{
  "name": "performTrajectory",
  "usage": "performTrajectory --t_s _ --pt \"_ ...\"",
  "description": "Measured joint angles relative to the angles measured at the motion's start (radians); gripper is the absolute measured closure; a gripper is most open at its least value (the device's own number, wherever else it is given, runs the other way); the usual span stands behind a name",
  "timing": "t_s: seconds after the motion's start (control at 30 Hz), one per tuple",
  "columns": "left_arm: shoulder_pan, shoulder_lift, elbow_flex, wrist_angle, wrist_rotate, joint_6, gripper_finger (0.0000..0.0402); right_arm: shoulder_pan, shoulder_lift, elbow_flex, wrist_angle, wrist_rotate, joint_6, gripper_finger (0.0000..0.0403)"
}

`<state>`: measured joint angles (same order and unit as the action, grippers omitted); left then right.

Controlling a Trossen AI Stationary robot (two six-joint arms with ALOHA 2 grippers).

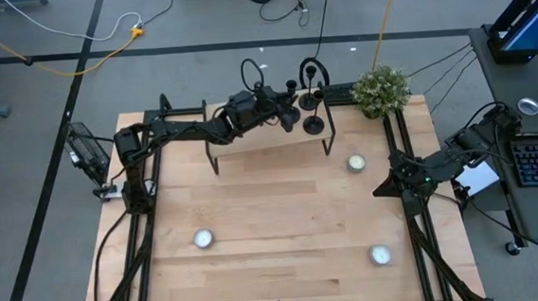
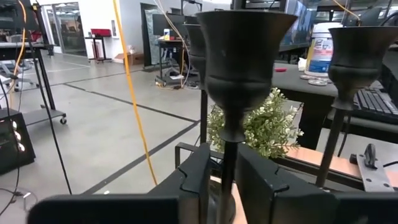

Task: Pick & Place candle stick holders
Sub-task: Put the black candle holder on the shelf, then put the blue patterned scented candle on the shelf

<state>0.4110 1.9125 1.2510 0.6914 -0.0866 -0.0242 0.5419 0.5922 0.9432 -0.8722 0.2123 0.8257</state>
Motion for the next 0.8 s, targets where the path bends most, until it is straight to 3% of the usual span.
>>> performTrajectory --t_s 0.8 --pt "0.000 -0.011 0.000 -0.060 -0.006 0.020 0.0122 0.000 0.000 0.000 0.019 -0.004 -0.021 0.0403"
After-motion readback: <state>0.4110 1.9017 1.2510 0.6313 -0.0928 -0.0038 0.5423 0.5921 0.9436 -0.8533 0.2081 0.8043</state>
